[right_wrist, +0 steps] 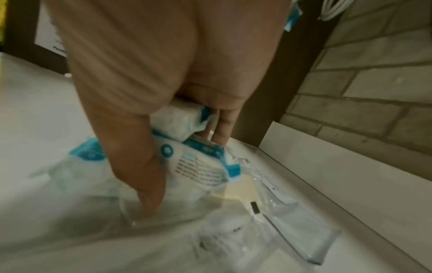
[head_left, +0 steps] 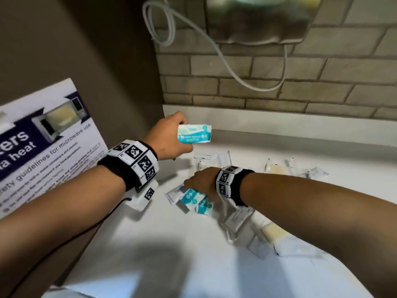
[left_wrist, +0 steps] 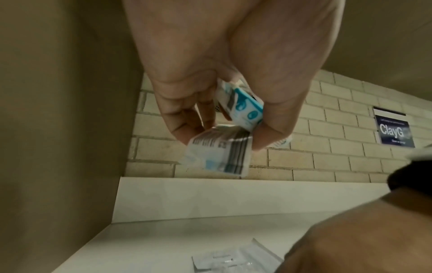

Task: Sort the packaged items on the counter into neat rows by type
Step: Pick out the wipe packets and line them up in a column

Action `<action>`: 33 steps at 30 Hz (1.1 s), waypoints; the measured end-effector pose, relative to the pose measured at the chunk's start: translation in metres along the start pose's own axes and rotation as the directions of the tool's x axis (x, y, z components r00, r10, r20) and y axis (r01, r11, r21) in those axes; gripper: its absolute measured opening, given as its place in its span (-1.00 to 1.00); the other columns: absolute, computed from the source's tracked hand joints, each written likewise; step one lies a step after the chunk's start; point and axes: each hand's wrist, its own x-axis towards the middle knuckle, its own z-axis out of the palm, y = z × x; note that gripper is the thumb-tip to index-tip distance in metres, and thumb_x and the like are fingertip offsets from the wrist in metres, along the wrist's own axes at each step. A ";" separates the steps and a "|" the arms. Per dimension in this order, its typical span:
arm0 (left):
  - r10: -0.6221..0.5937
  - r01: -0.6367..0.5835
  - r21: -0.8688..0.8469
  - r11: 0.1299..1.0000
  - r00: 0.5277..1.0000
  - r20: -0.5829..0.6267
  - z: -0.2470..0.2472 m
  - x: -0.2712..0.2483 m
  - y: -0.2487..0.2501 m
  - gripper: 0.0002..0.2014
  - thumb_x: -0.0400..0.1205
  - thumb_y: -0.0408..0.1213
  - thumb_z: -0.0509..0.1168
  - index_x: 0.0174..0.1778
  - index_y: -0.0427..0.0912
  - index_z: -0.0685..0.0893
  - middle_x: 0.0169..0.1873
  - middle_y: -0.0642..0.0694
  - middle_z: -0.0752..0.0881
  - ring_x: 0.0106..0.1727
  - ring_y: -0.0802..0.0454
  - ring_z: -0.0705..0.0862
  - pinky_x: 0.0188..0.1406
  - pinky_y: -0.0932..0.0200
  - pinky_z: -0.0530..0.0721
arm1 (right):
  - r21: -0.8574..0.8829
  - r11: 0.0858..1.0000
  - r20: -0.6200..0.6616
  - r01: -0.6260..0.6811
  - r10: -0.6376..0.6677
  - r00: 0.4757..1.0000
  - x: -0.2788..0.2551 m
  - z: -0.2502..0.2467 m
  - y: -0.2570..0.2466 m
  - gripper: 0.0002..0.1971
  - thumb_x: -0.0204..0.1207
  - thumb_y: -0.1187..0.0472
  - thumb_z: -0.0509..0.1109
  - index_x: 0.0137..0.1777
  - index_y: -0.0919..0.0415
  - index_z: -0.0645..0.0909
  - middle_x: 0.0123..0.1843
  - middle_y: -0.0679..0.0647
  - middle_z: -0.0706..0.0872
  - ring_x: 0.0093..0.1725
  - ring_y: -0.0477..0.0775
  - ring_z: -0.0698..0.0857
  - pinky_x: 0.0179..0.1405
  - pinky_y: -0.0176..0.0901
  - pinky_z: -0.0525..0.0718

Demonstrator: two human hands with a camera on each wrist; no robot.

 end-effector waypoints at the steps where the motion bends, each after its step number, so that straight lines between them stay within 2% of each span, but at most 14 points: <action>1: -0.002 0.002 -0.001 1.000 1.000 0.000 0.000 -0.002 -0.003 -0.57 0.36 -0.29 0.57 0.04 -0.13 0.51 -0.02 -0.06 0.67 -0.16 0.04 0.73 -0.43 -0.03 0.80 | -0.015 1.000 -0.004 -0.007 0.007 1.000 0.001 -0.002 -0.001 -0.41 0.61 0.19 0.30 0.62 0.11 0.21 0.47 0.20 0.50 0.44 0.26 0.50 0.30 -0.04 0.48; 3: -0.004 0.004 -0.019 1.000 1.000 -0.002 0.001 -0.004 -0.009 -0.57 0.37 -0.29 0.57 0.04 -0.13 0.50 -0.03 -0.03 0.66 -0.16 0.08 0.72 -0.45 0.08 0.79 | -0.020 1.000 -0.012 -0.024 0.023 1.000 0.001 -0.005 -0.005 -0.35 0.53 0.18 0.40 0.59 0.14 0.23 0.38 0.20 0.56 0.36 0.26 0.56 0.12 -0.07 0.51; 5: 0.009 -0.009 -0.035 0.999 1.000 -0.005 0.001 -0.004 -0.012 -0.58 0.39 -0.30 0.57 0.04 -0.13 0.50 -0.04 0.01 0.65 -0.19 0.13 0.71 -0.48 0.15 0.77 | 0.018 0.999 -0.040 -0.043 0.044 0.998 -0.003 -0.008 -0.005 -0.32 0.40 0.20 0.52 0.49 0.14 0.31 0.22 0.17 0.63 0.20 0.23 0.64 -0.08 -0.13 0.49; 8: 0.047 -0.048 -0.063 0.997 0.999 -0.017 0.003 0.004 -0.010 -0.58 0.37 -0.32 0.58 0.01 -0.13 0.51 -0.05 -0.02 0.69 -0.24 0.10 0.73 -0.47 0.05 0.79 | 0.198 0.969 -0.118 -0.148 0.173 0.978 -0.022 -0.012 0.002 -0.36 0.30 0.20 0.60 0.35 0.15 0.40 -0.02 0.09 0.64 -0.07 0.12 0.62 -0.16 -0.09 0.56; 10: 0.081 -0.081 -0.067 0.994 0.997 -0.006 0.009 0.013 -0.001 -0.59 0.36 -0.32 0.57 0.01 -0.12 0.51 -0.05 -0.06 0.73 -0.22 0.05 0.74 -0.41 0.00 0.80 | 0.292 0.925 -0.149 -0.242 0.294 0.944 -0.044 -0.011 0.014 -0.38 0.30 0.15 0.61 0.31 0.17 0.42 -0.09 0.07 0.61 -0.15 0.09 0.55 -0.19 -0.13 0.51; 13: 0.154 -0.151 -0.069 0.986 0.987 0.038 0.026 0.026 0.025 -0.58 0.36 -0.29 0.57 0.02 -0.10 0.52 -0.06 -0.05 0.72 -0.19 0.05 0.73 -0.38 0.09 0.75 | 0.384 0.832 -0.130 -0.401 0.479 0.868 -0.087 -0.002 0.035 -0.45 0.31 0.08 0.61 0.20 0.15 0.42 -0.22 -0.02 0.57 -0.32 0.06 0.56 -0.35 -0.20 0.50; 15: 0.234 -0.231 -0.051 0.972 0.971 0.056 0.044 0.034 0.052 -0.57 0.35 -0.24 0.58 0.01 -0.13 0.52 -0.06 -0.06 0.68 -0.17 0.00 0.67 -0.41 0.15 0.61 | 0.427 0.757 -0.100 -0.495 0.583 0.806 -0.122 0.012 0.054 -0.51 0.32 0.06 0.60 0.10 0.11 0.38 -0.29 -0.05 0.54 -0.44 -0.03 0.54 -0.45 -0.23 0.48; 17: 0.307 -0.306 -0.025 0.952 0.949 0.073 0.064 0.040 0.081 -0.56 0.33 -0.21 0.58 -0.02 -0.17 0.51 -0.07 -0.09 0.61 -0.11 -0.07 0.61 -0.42 0.16 0.41 | 0.450 0.687 -0.069 -0.570 0.663 0.745 -0.156 0.030 0.072 -0.50 0.30 0.05 0.60 0.10 0.12 0.40 -0.19 -0.01 0.59 -0.31 0.05 0.59 -0.31 -0.19 0.54; 18: 0.325 -0.323 -0.037 0.946 0.942 0.086 0.074 0.042 0.094 -0.56 0.32 -0.21 0.58 -0.04 -0.18 0.50 -0.08 -0.10 0.61 -0.12 -0.09 0.61 -0.43 0.14 0.38 | 0.456 0.657 -0.052 -0.600 0.693 0.719 -0.171 0.039 0.080 -0.48 0.29 0.04 0.61 0.13 0.14 0.42 -0.12 0.02 0.61 -0.22 0.09 0.60 -0.23 -0.16 0.57; 22: 0.357 -0.340 -0.125 0.932 0.918 0.170 0.121 0.052 0.157 -0.55 0.34 -0.18 0.57 -0.04 -0.13 0.44 -0.10 -0.12 0.72 -0.26 -0.06 0.67 -0.44 0.17 0.54 | 0.488 0.541 0.073 -0.685 0.756 0.650 -0.226 0.085 0.114 -0.38 0.24 0.02 0.66 0.21 0.18 0.46 0.06 0.10 0.66 -0.02 0.14 0.61 -0.06 -0.12 0.57; 24: 0.343 -0.312 -0.165 0.936 0.915 0.213 0.142 0.054 0.182 -0.54 0.35 -0.17 0.58 -0.04 -0.12 0.43 -0.10 -0.12 0.72 -0.31 -0.04 0.68 -0.45 0.18 0.59 | 0.517 0.509 0.111 -0.688 0.757 0.644 -0.245 0.106 0.128 -0.40 0.20 0.05 0.69 0.16 0.14 0.47 0.08 0.07 0.66 0.10 0.17 0.66 -0.01 -0.13 0.55; 26: 0.326 -0.287 -0.175 0.942 0.909 0.261 0.165 0.053 0.204 -0.53 0.35 -0.17 0.59 -0.04 -0.09 0.43 -0.08 -0.11 0.72 -0.31 0.00 0.67 -0.50 0.23 0.58 | 0.549 0.488 0.137 -0.678 0.748 0.649 -0.263 0.124 0.141 -0.40 0.16 0.07 0.71 0.10 0.11 0.46 0.04 0.03 0.64 0.14 0.17 0.66 0.01 -0.13 0.54; 29: 0.306 -0.288 -0.106 0.952 0.890 0.337 0.192 0.054 0.230 -0.52 0.37 -0.17 0.60 0.02 -0.08 0.45 -0.04 -0.09 0.71 -0.20 0.02 0.69 -0.47 0.25 0.59 | 0.576 0.482 0.160 -0.660 0.726 0.669 -0.282 0.143 0.160 -0.37 0.14 0.10 0.72 0.15 0.12 0.48 0.07 0.03 0.67 0.04 0.10 0.62 0.04 -0.13 0.56; 33: 0.262 -0.258 -0.056 0.965 0.908 0.327 0.214 0.056 0.256 -0.51 0.35 -0.17 0.61 0.05 -0.10 0.47 -0.03 -0.08 0.69 -0.09 -0.04 0.69 -0.38 0.24 0.56 | 0.594 0.499 0.129 -0.631 0.715 0.687 -0.292 0.161 0.186 -0.41 0.10 0.13 0.73 0.03 0.05 0.44 -0.05 -0.03 0.64 -0.02 0.09 0.63 0.01 -0.13 0.59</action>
